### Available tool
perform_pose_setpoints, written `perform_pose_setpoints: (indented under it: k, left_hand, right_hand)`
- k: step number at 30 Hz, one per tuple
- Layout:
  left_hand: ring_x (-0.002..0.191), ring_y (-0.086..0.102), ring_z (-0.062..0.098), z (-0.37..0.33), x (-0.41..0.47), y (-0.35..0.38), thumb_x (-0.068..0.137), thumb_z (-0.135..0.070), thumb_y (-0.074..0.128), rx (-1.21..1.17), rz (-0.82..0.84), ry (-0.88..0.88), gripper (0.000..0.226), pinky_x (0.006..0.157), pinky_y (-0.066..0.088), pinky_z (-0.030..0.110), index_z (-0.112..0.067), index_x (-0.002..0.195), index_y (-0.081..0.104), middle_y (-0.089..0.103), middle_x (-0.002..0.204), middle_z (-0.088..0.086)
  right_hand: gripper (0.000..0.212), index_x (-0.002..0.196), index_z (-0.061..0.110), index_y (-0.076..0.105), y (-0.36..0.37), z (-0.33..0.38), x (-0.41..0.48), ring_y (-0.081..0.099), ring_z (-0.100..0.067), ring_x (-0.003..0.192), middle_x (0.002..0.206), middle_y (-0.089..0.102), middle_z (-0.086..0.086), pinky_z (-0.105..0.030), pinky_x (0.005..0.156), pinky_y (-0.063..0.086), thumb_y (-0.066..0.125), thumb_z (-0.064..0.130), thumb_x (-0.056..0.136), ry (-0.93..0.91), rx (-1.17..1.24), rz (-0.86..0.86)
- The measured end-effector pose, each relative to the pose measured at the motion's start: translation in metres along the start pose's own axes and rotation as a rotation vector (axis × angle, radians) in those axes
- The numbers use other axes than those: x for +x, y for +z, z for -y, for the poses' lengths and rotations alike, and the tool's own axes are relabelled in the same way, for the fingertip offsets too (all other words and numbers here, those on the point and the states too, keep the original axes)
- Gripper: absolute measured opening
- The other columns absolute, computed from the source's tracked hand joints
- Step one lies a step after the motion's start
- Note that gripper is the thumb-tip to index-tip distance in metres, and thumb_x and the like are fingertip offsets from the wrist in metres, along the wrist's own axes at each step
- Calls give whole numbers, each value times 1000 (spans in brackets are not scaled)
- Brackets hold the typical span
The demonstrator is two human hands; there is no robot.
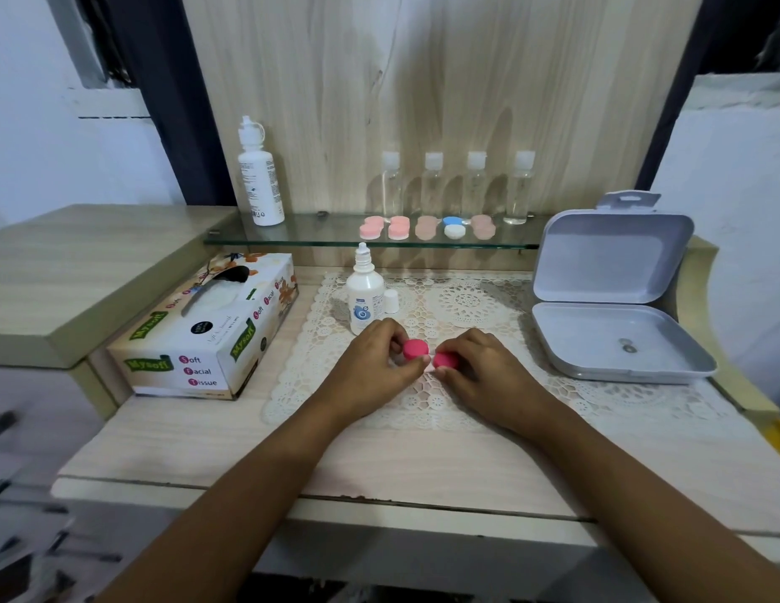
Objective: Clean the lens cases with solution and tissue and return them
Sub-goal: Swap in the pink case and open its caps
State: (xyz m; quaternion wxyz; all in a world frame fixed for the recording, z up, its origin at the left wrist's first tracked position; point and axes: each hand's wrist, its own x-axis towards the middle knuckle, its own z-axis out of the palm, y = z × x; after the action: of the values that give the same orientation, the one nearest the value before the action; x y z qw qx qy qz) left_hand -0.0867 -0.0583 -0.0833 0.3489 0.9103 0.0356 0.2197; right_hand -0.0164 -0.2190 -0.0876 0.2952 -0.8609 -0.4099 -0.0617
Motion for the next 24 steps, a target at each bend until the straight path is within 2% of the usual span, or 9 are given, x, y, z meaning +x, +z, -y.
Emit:
perform_pose_setpoints:
  k: [3, 6, 9, 13, 16, 20, 24]
  left_hand:
    - [88, 51, 4, 1, 4, -1, 87, -26, 62, 0, -16, -11, 20, 71, 36, 2, -16, 103, 58, 54, 101, -2]
    - [97, 52, 8, 1, 13, -4, 90, -26, 58, 44, -3, -22, 29, 77, 36, 12, -15, 116, 60, 53, 104, -4]
    - [98, 51, 8, -1, 22, -7, 91, -25, 57, 142, 51, -31, 36, 81, 34, 19, -16, 125, 57, 57, 115, -1]
    - [92, 54, 9, -1, 28, -9, 90, -20, 58, 180, 77, -54, 32, 76, 39, 21, -17, 121, 59, 63, 115, 1]
    - [95, 57, 14, -3, 30, -6, 91, -19, 56, 234, 88, -40, 26, 75, 41, 23, -18, 116, 59, 64, 111, 2]
    - [104, 56, 17, 1, 29, -3, 94, -16, 48, 268, 113, -7, 29, 81, 40, 20, -18, 118, 64, 63, 116, 4]
    - [112, 52, 19, 0, 22, -3, 97, -17, 42, 252, 117, 12, 34, 87, 36, 21, -18, 127, 57, 59, 123, 7]
  right_hand:
    - [28, 113, 16, 62, 0, 0, -1, 47, -20, 103, 105, 55, -3, -35, 93, 39, 60, 28, 88, 9, 0, 1]
    - [28, 113, 17, 61, 1, 0, 0, 48, -21, 103, 106, 55, -2, -35, 93, 39, 59, 29, 88, 2, -11, -3]
    - [29, 114, 17, 60, 1, 0, 1, 47, -19, 104, 108, 54, -2, -34, 93, 38, 58, 30, 89, 10, -19, 3]
    - [30, 116, 17, 60, 1, 1, 0, 46, -19, 105, 110, 54, -3, -34, 94, 38, 57, 30, 89, 14, -25, 10]
    - [29, 115, 17, 60, 0, 1, 0, 46, -20, 105, 111, 55, -4, -34, 94, 38, 57, 30, 89, 14, -27, 10]
    - [30, 116, 16, 59, 0, 2, 0, 46, -21, 104, 111, 55, -4, -34, 93, 38, 57, 29, 89, 15, -30, 12]
    - [29, 115, 15, 60, 0, 2, 0, 47, -22, 103, 108, 55, -4, -35, 92, 39, 58, 28, 88, 14, -24, 5]
